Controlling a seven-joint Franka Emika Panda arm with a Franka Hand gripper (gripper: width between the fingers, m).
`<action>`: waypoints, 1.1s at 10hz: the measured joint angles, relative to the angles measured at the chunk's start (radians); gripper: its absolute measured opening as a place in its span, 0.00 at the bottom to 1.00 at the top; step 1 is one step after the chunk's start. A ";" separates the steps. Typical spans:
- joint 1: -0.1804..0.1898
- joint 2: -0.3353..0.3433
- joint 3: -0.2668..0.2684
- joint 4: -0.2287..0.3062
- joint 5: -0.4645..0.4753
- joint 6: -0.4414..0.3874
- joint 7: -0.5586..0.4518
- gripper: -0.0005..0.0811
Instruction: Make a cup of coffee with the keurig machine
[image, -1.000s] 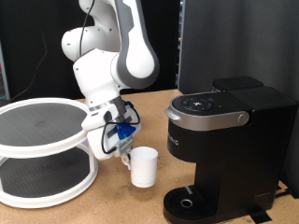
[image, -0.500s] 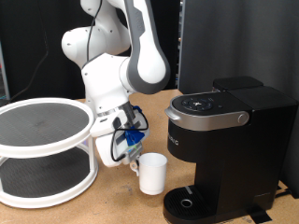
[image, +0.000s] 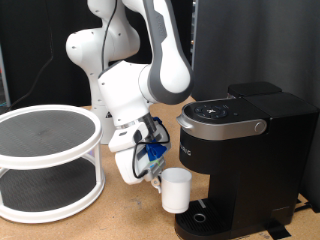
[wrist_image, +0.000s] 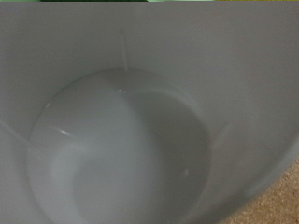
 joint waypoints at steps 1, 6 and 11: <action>0.000 0.009 0.009 0.011 0.001 0.000 0.010 0.09; 0.001 0.033 0.040 0.055 0.009 0.002 0.037 0.09; 0.001 0.040 0.058 0.072 0.008 0.006 0.070 0.09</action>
